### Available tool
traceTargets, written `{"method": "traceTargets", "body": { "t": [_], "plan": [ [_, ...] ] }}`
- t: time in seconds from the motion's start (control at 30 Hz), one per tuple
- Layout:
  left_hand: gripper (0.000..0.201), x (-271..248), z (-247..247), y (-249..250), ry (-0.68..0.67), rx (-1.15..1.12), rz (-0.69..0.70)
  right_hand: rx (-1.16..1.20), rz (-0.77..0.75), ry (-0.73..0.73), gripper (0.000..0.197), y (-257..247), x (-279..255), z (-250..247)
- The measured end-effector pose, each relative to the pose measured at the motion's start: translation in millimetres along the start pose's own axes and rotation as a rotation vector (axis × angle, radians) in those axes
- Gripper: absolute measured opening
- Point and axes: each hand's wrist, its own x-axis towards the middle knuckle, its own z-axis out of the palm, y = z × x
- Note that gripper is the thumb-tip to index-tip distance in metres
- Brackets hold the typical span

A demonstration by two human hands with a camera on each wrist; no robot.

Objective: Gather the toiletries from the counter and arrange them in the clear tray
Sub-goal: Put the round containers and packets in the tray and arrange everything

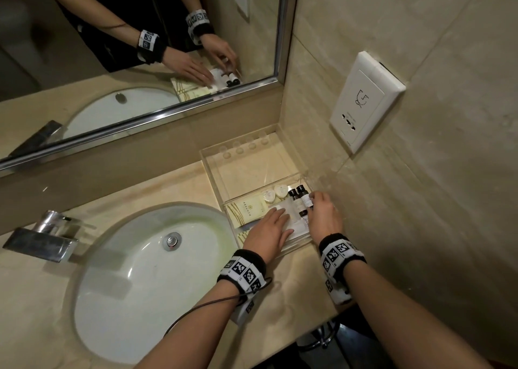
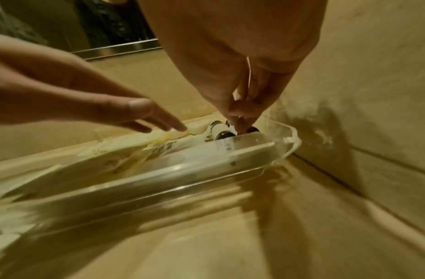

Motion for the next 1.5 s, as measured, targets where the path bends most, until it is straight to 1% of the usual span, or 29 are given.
{"method": "traceTargets", "body": {
  "t": [0.13,0.27,0.37,0.5,0.6,0.67,0.7,0.77,0.83,0.87,0.97,1.03,1.13,1.23,1.3,1.37,1.43,1.5],
  "plan": [
    [0.054,26.3,-1.1,11.2,0.022,0.045,0.059,-0.071,-0.095,-0.017,0.046,5.5,-1.2,0.5],
    [0.059,42.0,10.8,12.1,-0.082,0.203,0.068,-0.129,-0.15,-0.059,0.051,12.5,-3.1,5.6],
    [0.058,44.4,14.9,12.7,-0.087,0.202,0.053,-0.128,-0.151,-0.065,0.054,12.7,-1.8,4.7],
    [0.057,43.6,10.9,11.8,-0.081,0.164,0.071,-0.067,-0.154,-0.07,0.05,9.2,-1.2,-1.3],
    [0.052,35.2,-2.1,6.9,-0.006,0.038,0.079,0.051,-0.121,-0.01,0.036,9.8,-6.7,-10.7],
    [0.049,23.2,-9.4,0.7,0.027,-0.013,0.057,0.171,-0.11,0.027,0.032,12.2,-12.6,-15.0],
    [0.048,15.7,-10.7,-1.8,0.017,-0.011,0.053,0.219,-0.136,0.028,0.031,13.1,-16.7,-15.3],
    [0.05,2.3,-9.8,-5.5,-0.025,0.03,0.049,0.238,-0.266,-0.011,0.031,12.2,-24.1,-12.8],
    [0.053,-8.7,-5.3,-10.6,-0.041,0.042,0.005,0.114,-0.399,-0.083,0.031,11.6,-30.7,-5.8],
    [0.055,-13.4,-3.2,-13.4,-0.036,0.034,-0.028,0.025,-0.434,-0.116,0.031,11.2,-32.9,-2.6],
    [0.058,-26.5,3.1,-21.1,-0.046,0.032,-0.078,-0.143,-0.417,-0.19,0.031,12.4,-37.0,2.8],
    [0.059,-31.7,5.2,-22.9,-0.038,0.028,-0.081,-0.151,-0.422,-0.17,0.033,9.9,-38.4,3.7],
    [0.059,-34.3,4.2,-22.0,-0.021,0.015,-0.092,-0.103,-0.385,-0.114,0.038,2.3,-35.3,2.8],
    [0.059,-37.4,1.8,-23.2,-0.034,0.029,-0.115,-0.267,-0.409,-0.17,0.044,-7.4,-32.5,5.5],
    [0.058,-38.7,-0.2,-23.7,-0.036,0.016,-0.11,-0.344,-0.428,-0.185,0.041,-11.2,-31.5,6.7],
    [0.055,-41.0,-2.8,-25.0,0.006,-0.021,-0.09,-0.309,-0.424,-0.165,0.038,-11.4,-31.1,4.7],
    [0.049,-45.2,-7.1,-28.1,0.101,-0.081,-0.098,-0.167,-0.376,-0.121,0.039,-8.4,-33.4,-2.1],
    [0.045,-50.7,-11.1,-32.6,0.198,-0.131,-0.159,0.012,-0.316,-0.07,0.038,-3.0,-40.3,-10.5]
  ]
}}
